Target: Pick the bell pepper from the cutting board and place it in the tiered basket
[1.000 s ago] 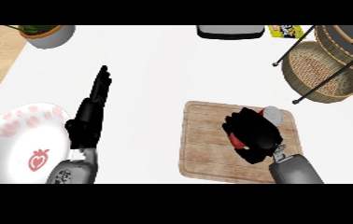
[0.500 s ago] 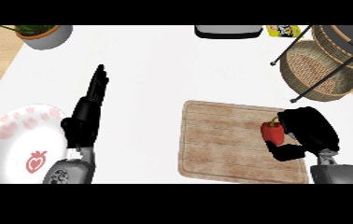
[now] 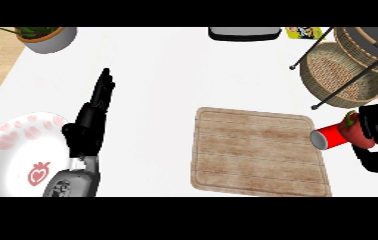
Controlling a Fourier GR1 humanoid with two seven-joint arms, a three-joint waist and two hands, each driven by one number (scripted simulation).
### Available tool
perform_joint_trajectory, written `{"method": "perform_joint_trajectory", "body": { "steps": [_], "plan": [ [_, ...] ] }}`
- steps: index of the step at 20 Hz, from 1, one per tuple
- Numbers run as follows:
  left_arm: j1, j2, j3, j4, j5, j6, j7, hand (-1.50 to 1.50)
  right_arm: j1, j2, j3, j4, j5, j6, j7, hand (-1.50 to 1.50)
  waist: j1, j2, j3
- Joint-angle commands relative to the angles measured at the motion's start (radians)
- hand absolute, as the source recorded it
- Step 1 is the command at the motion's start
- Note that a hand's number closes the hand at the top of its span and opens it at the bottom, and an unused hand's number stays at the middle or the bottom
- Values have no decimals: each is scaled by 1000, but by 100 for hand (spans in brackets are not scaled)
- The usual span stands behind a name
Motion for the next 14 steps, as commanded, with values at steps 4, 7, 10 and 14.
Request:
{"method": "perform_joint_trajectory", "body": {
  "steps": [4, 7, 10, 14],
  "plan": [
    [57, -8, -26, -32, -27, 12, -13, 0, -149, -72, -248, -243, -215, 322, 52, 150, 8, -1, 0],
    [21, -10, -10, -8, 6, -12, -16, 0, -279, -165, -360, -202, -292, 453, 71, 150, 12, 2, 0],
    [-27, -3, 7, 61, -1, -14, -53, 0, -396, -157, -375, -201, -333, 552, 159, 150, 13, 4, 0],
    [-18, -22, -22, 16, -33, 15, -12, 0, -527, -48, -424, -100, -394, 564, 254, 150, 19, 2, 1]
  ]
}}
